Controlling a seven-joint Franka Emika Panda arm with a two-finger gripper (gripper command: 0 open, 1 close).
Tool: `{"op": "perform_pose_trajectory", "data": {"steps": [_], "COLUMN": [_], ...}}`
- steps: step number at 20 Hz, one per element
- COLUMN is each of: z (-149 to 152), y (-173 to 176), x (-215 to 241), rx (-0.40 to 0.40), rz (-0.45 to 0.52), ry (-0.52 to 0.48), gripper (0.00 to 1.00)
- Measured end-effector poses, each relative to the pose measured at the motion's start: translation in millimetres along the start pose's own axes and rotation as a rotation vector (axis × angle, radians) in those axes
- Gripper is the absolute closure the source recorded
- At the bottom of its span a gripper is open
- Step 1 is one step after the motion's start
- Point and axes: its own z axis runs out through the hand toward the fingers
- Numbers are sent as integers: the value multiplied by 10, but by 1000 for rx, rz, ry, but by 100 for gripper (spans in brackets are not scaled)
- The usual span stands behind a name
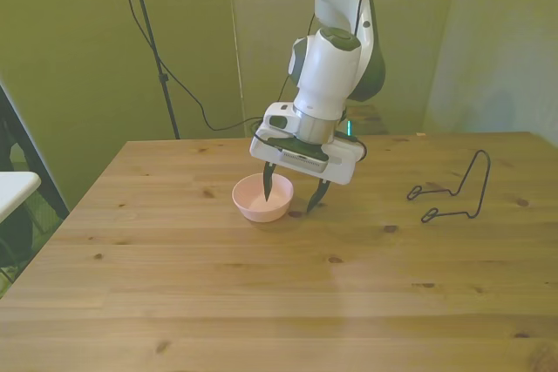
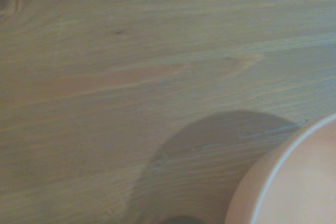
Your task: Load the bowl
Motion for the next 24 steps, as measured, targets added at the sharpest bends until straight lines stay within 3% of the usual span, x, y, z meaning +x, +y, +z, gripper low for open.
{"op": "perform_pose_trajectory", "data": {"steps": [24], "z": [-18], "y": [10], "x": [48], "rx": [25], "rz": [8], "ry": [7], "gripper": [100]}}
